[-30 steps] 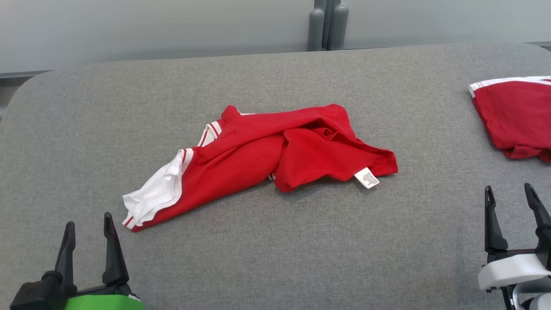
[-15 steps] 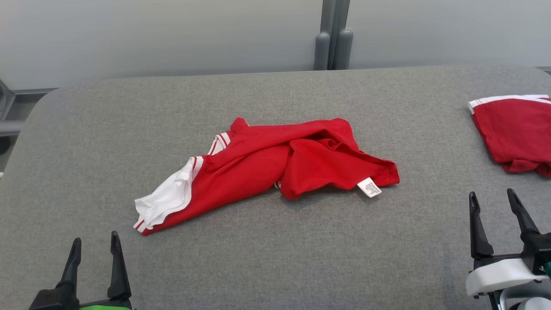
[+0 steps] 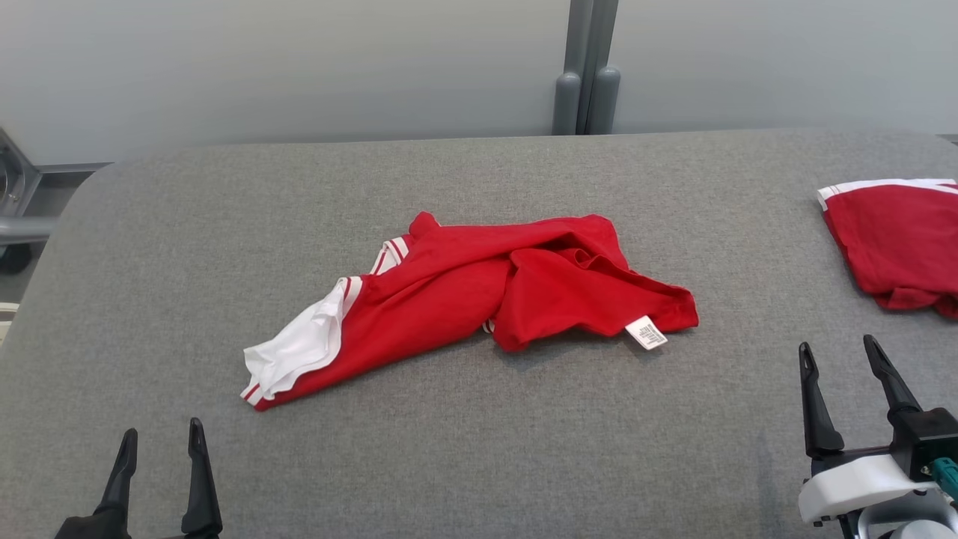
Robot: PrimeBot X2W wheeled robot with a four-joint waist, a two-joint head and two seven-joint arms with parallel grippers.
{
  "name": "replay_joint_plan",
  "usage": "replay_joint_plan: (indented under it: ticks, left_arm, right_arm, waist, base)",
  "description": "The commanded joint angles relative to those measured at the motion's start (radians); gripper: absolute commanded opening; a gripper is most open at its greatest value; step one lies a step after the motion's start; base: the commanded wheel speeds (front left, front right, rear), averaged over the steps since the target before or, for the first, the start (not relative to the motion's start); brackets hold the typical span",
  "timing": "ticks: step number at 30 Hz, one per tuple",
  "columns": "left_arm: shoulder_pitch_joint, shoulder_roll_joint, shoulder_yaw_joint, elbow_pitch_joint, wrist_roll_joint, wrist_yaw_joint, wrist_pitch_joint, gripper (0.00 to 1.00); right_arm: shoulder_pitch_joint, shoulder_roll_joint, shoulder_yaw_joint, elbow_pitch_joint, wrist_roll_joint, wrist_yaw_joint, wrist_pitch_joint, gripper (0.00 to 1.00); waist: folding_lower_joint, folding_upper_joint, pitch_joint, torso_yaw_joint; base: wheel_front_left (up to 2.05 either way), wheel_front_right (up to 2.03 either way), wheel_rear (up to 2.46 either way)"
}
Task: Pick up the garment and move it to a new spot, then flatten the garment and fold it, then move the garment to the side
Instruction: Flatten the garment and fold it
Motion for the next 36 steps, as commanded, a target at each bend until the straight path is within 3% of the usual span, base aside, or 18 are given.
replay_joint_plan:
  ticks: [1,16,22,28,36]
  left_arm:
    - [0.006,-0.007,0.008,0.003,0.011,-0.009,-0.003,1.00]
    - [-0.026,-0.039,0.038,0.020,0.051,-0.058,-0.003,1.00]
    - [-0.092,-0.048,-0.014,0.049,0.056,-0.071,0.004,1.00]
    - [-0.287,-0.063,-0.110,0.075,0.069,-0.071,0.132,1.00]
    - [-0.480,-0.076,-0.201,0.170,0.087,-0.016,0.285,1.00]
  right_arm:
    - [-0.005,-0.002,0.001,0.001,0.007,-0.001,-0.003,1.00]
    - [-0.014,0.005,0.012,-0.003,0.010,-0.001,-0.003,1.00]
    - [-0.060,0.009,0.034,0.013,0.046,-0.001,-0.003,1.00]
    - [-0.238,-0.049,0.138,0.087,0.095,-0.002,0.028,1.00]
    - [-0.519,-0.115,0.278,0.208,0.152,-0.001,0.135,1.00]
  waist:
    - [0.0001,0.0000,0.000,0.002]
    - [0.0001,0.0000,0.019,-0.002]
    - [0.0001,0.0000,0.063,-0.001]
    - [0.0001,0.0000,0.165,0.008]
    - [0.0001,0.0000,0.251,0.011]
  base:
    - [0.00,0.00,0.00]
    - [0.00,0.00,0.00]
    - [0.00,0.00,0.00]
    - [0.00,0.00,0.00]
    - [0.00,0.00,0.00]
